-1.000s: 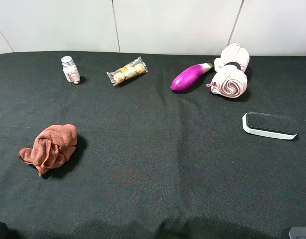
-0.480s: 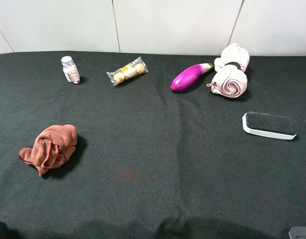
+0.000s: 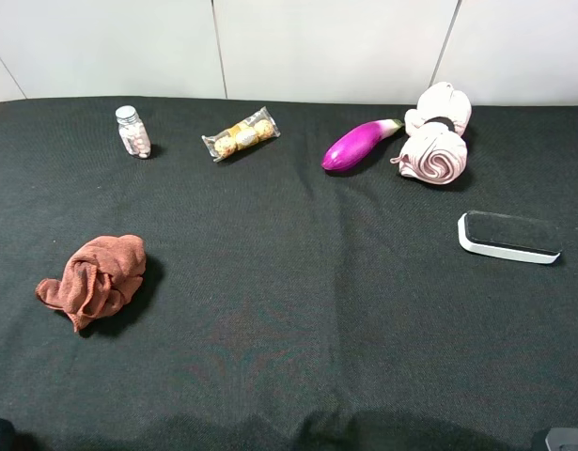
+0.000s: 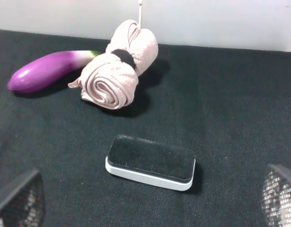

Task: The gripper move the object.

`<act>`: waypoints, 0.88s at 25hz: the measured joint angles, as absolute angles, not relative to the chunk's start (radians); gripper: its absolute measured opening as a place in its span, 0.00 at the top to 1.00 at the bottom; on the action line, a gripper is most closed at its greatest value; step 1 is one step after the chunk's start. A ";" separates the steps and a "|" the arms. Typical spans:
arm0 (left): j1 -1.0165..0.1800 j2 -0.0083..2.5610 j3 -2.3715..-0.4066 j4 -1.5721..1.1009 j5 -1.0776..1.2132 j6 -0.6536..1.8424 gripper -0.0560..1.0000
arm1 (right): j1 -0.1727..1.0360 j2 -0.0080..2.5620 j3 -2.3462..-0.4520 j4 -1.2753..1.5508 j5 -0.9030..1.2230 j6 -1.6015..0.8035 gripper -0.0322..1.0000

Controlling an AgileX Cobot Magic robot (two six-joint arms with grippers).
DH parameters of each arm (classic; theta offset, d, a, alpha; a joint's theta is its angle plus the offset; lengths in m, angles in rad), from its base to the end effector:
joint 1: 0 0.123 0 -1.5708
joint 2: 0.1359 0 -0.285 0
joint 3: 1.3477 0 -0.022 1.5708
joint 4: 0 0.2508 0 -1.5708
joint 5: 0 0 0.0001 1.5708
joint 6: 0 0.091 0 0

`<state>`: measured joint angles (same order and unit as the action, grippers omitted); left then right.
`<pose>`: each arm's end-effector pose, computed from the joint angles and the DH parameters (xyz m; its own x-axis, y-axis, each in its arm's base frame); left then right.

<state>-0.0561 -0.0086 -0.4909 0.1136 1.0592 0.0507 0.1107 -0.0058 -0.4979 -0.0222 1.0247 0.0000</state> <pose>-0.0048 0.0093 0.2753 -0.4528 0.1314 -0.8819 0.0160 0.9901 0.1393 -0.0038 -0.0022 0.2796 -0.4165 -0.0579 -0.9073 -0.0982 0.9950 -0.0184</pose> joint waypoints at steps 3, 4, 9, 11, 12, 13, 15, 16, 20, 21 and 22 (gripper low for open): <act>-0.056 -0.009 -0.491 0.114 1.059 0.051 0.01 | 0.111 -0.006 -0.498 -0.022 1.025 0.000 0.30; -0.056 -0.009 -0.491 0.114 1.059 0.051 0.01 | 0.111 -0.006 -0.498 -0.022 1.025 0.000 0.30; -0.056 -0.009 -0.491 0.114 1.059 0.051 0.01 | 0.111 -0.006 -0.498 -0.023 1.025 0.000 0.30; -0.056 -0.009 -0.491 0.114 1.059 0.051 0.01 | 0.111 -0.006 -0.498 -0.023 1.025 0.000 0.30; -0.056 -0.009 -0.491 0.114 1.059 0.051 0.01 | 0.111 -0.006 -0.498 -0.023 1.025 0.000 0.30; -0.056 -0.009 -0.491 0.114 1.059 0.051 0.01 | 0.111 -0.006 -0.498 -0.023 1.025 0.000 0.30; -0.056 -0.009 -0.491 0.114 1.059 0.051 0.01 | 0.111 -0.006 -0.498 -0.023 1.025 0.000 0.30; -0.056 -0.009 -0.491 0.114 1.059 0.051 0.01 | 0.111 -0.006 -0.498 -0.023 1.025 0.000 0.30; -0.056 -0.009 -0.491 0.114 1.059 0.051 0.01 | 0.111 -0.006 -0.498 -0.023 1.025 0.000 0.30; -0.056 -0.009 -0.491 0.114 1.059 0.051 0.01 | 0.111 -0.006 -0.498 -0.023 1.025 0.000 0.30; -0.056 -0.009 -0.491 0.114 1.059 0.051 0.01 | 0.111 -0.006 -0.498 -0.023 1.025 0.000 0.30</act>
